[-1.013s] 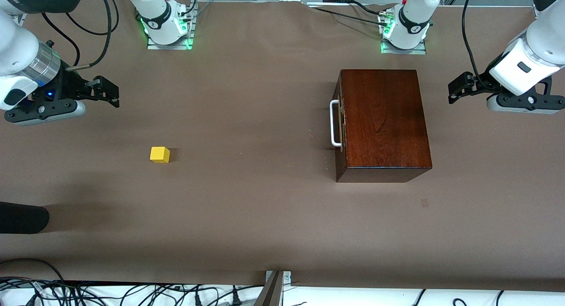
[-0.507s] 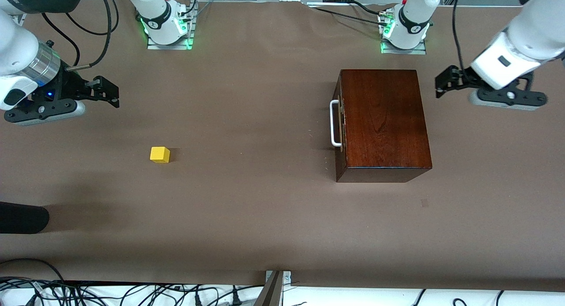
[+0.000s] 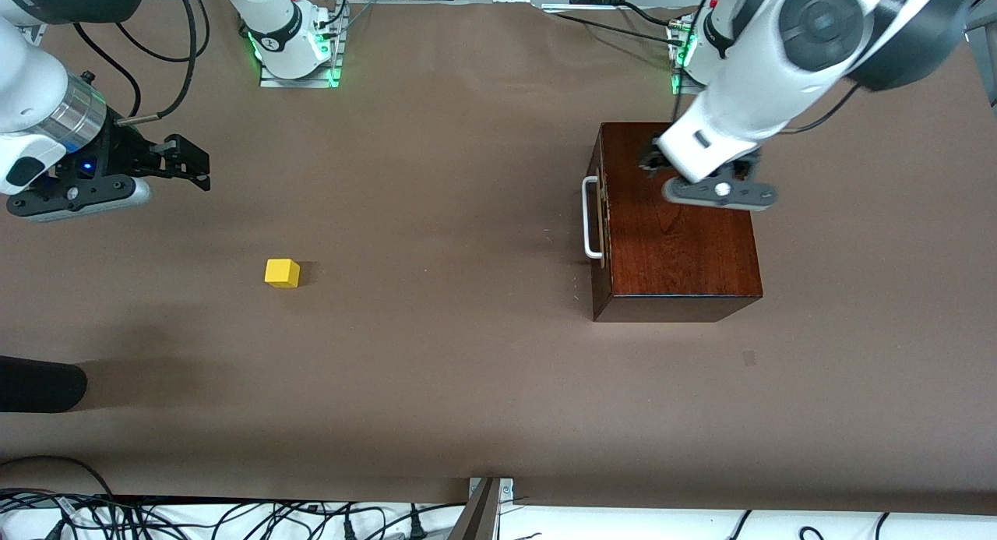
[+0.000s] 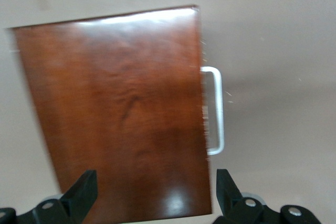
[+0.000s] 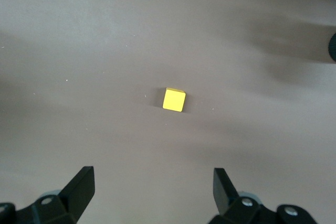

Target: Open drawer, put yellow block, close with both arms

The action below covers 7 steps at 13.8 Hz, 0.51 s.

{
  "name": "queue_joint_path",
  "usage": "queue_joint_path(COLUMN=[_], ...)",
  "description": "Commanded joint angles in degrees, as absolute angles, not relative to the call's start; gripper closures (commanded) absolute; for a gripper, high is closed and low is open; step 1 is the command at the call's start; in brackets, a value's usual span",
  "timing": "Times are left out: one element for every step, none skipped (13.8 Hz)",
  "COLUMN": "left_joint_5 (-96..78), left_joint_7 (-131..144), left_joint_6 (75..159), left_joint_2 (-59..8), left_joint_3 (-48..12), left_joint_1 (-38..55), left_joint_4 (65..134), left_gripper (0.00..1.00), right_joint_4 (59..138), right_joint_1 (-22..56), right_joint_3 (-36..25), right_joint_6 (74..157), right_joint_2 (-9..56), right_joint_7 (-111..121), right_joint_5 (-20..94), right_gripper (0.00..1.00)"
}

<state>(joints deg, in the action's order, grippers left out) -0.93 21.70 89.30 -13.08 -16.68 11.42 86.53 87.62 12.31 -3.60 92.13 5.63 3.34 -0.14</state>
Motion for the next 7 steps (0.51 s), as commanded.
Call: queue_joint_path(left_joint_5=[-0.44, -0.44, -0.18, 0.00, 1.39, 3.41, 5.25], left_joint_7=[22.68, 22.68, 22.68, 22.68, 22.68, 22.76, 23.46], left_joint_6=[88.07, 89.02, 90.95, 93.05, 94.47, 95.44, 95.97], left_joint_2=[-20.99, -22.48, -23.54, -24.86, -26.61, -27.50, -27.77], left_joint_3=[-16.70, -16.70, -16.70, -16.61, -16.61, -16.61, -16.52], left_joint_1=[15.45, 16.95, 18.09, 19.50, 20.64, 22.05, 23.71], left_joint_4=[81.12, 81.21, 81.30, 81.91, 81.91, 81.91, 81.91], left_gripper=[0.00, 0.00, 0.00, 0.00, 0.00, 0.00, 0.00], right_joint_4=[86.57, 86.57, 86.49, 86.57, 86.57, 86.57, 86.49], right_joint_1=[12.30, 12.30, 12.22, 12.22, 12.04, 11.95, 11.87], right_joint_3=[-3.69, -3.69, -3.78, -3.78, -3.87, -3.95, -4.04], right_joint_6=[92.11, 92.11, 92.11, 92.11, 92.20, 92.63, 93.07], right_joint_2=[6.06, 6.15, 6.15, 6.15, 6.15, 6.33, 6.59], right_joint_7=[4.39, 4.31, 4.31, 4.22, 4.13, 4.04, 4.04], right_joint_5=[0.00, 0.09, 0.09, 0.09, 0.09, 0.09, 0.09], right_gripper=[0.00, 0.00, 0.00, 0.00, 0.00, 0.00, 0.00])
